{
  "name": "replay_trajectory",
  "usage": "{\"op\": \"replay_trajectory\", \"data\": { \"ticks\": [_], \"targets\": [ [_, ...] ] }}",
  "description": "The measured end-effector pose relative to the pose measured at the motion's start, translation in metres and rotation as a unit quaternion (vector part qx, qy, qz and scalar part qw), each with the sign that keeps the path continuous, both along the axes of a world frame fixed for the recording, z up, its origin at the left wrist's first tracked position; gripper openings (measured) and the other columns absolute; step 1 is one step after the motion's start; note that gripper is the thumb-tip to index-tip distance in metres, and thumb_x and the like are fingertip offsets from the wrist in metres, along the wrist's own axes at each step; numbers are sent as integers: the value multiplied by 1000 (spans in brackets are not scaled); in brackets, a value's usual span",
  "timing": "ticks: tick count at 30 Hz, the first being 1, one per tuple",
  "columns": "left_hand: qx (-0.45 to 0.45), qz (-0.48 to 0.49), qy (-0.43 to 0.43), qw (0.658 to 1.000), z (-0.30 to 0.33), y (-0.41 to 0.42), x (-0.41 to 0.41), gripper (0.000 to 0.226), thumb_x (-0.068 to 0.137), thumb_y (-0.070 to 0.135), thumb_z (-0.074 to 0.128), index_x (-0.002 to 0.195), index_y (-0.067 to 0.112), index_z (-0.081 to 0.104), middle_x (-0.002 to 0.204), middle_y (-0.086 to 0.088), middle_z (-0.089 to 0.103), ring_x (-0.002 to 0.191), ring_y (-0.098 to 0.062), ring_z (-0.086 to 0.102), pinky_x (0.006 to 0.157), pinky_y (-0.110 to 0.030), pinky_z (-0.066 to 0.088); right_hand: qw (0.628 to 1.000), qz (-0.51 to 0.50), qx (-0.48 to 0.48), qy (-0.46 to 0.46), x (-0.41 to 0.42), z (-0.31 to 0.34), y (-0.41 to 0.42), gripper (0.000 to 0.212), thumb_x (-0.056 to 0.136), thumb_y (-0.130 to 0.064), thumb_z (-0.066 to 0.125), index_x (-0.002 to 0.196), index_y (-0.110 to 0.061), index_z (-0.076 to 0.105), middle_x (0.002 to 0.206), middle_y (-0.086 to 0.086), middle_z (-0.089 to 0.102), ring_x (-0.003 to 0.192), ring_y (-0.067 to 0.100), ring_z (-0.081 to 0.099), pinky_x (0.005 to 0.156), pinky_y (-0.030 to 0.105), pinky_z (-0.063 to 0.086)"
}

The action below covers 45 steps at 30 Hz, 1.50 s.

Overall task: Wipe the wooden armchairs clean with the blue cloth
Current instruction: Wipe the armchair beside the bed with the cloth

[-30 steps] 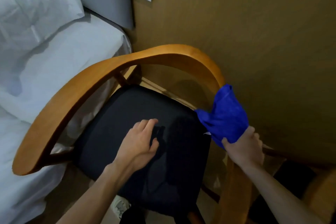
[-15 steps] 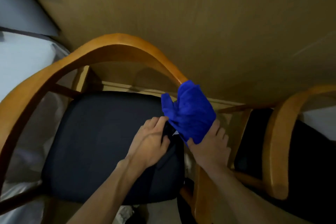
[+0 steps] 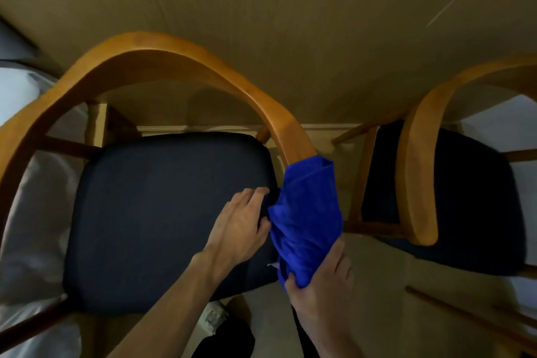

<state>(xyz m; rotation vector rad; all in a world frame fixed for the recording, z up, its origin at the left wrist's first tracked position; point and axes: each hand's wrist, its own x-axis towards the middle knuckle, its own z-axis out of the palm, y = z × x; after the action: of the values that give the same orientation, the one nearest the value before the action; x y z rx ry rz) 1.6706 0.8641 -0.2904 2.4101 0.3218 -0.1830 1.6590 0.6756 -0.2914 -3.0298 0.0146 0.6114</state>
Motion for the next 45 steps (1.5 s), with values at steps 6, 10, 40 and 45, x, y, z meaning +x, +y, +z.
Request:
{"op": "replay_trajectory", "data": {
  "ticks": [6,10,40,45],
  "targets": [
    [31,-57,5,998,-5,-2,-17,52,89,24,53,138,18,38,125,-3,53,109,-18,50,96,-32,42,992,66,-59,92,8,-1,-8,147,50,-73,78,155,2,5,149,20,31,130,32,44,108,37,37],
    [59,-102,28,993,-6,-13,-37,52,89,27,49,139,19,36,121,-1,52,105,-17,51,94,-31,43,976,53,50,205,22,4,-20,88,97,-25,58,154,-10,-8,156,8,4,139,26,25,114,34,28],
    [-19,85,-19,996,10,34,-13,41,99,42,38,131,18,45,117,1,54,104,-15,48,90,-29,41,989,88,112,-28,140,-13,65,115,56,-59,84,142,-14,22,133,9,44,117,29,53,87,44,53],
    [-17,156,-10,988,7,67,-3,42,99,39,37,132,14,45,121,-3,55,108,-17,47,93,-28,39,984,153,89,-12,196,-15,112,109,57,-58,84,139,-15,26,135,10,45,116,31,55,79,40,50]
  ]
}}
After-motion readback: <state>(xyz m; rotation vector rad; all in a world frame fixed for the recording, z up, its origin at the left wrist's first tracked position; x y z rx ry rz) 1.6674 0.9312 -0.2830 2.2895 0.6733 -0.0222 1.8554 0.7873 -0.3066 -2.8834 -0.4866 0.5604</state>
